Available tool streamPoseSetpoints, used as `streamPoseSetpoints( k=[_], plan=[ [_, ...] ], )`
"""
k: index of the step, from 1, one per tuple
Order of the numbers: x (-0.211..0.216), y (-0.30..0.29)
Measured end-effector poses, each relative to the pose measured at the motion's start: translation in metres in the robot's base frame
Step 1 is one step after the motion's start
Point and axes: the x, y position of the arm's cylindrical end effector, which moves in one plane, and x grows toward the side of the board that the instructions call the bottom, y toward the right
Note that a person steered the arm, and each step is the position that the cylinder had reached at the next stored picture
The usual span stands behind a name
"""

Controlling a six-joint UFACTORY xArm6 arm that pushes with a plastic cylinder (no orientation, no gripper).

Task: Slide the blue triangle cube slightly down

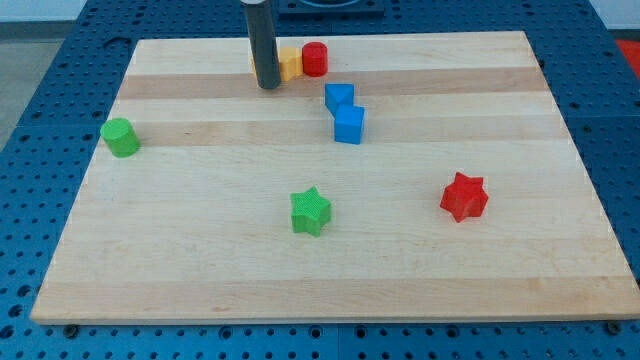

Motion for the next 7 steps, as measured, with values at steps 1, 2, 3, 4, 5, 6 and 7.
streamPoseSetpoints(
  k=[1, 2, 3, 4, 5, 6, 7],
  plan=[
    [0.0, 0.03],
    [0.014, 0.03],
    [0.014, 0.03],
    [0.011, 0.046],
    [0.008, 0.066],
    [0.009, 0.069],
    [0.009, 0.071]
  ],
)
